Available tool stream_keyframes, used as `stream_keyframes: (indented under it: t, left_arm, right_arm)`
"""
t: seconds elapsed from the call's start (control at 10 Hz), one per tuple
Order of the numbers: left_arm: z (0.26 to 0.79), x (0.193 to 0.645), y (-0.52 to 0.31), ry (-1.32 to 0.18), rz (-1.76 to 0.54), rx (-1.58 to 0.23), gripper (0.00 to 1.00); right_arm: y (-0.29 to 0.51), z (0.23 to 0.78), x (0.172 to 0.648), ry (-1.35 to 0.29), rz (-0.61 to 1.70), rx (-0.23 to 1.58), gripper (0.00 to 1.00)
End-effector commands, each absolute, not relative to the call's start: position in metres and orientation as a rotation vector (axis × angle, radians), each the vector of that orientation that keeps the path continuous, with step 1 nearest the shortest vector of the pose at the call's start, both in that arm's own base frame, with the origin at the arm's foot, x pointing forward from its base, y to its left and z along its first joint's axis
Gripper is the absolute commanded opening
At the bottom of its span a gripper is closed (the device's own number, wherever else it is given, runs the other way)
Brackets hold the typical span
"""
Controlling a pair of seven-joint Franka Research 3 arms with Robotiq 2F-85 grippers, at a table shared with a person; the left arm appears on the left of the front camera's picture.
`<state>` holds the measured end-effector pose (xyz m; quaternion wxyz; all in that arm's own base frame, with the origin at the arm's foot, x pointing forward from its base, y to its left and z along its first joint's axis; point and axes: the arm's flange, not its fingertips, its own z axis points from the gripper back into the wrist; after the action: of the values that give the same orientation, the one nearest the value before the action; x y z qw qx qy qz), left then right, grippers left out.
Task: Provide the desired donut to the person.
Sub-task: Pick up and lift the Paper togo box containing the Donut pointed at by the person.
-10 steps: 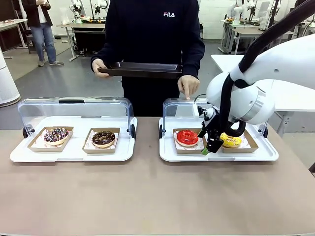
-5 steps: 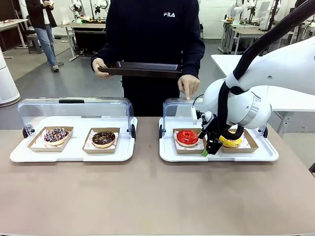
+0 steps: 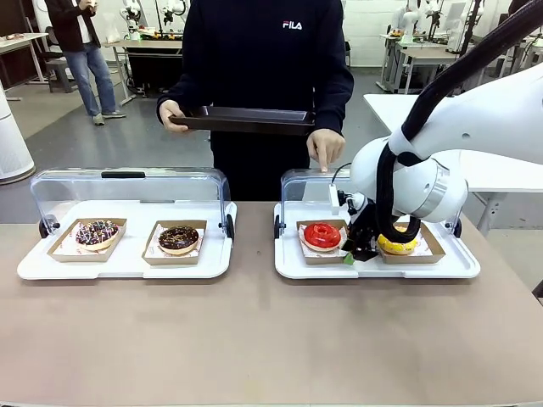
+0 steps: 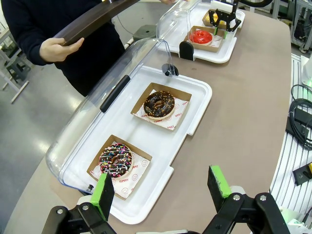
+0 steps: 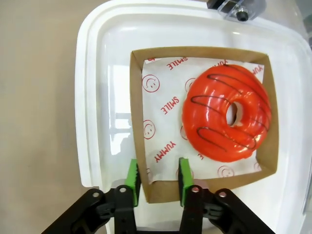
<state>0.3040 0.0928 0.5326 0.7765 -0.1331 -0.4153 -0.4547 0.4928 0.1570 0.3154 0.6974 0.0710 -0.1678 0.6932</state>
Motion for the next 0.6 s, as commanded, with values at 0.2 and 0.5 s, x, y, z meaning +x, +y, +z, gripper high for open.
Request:
stream_keyframes:
  t: [0.2, 0.5]
  left_arm:
    - [0.532, 0.305, 0.093, -0.904, -0.984, -0.295, 1.0]
    - [0.532, 0.305, 0.093, -0.904, -0.984, -0.295, 1.0]
  right_arm:
    - [0.157, 0.312, 0.498, -0.327, 1.518, 0.133, 0.0]
    - [0.159, 0.321, 0.484, -0.314, 1.555, 0.153, 0.0]
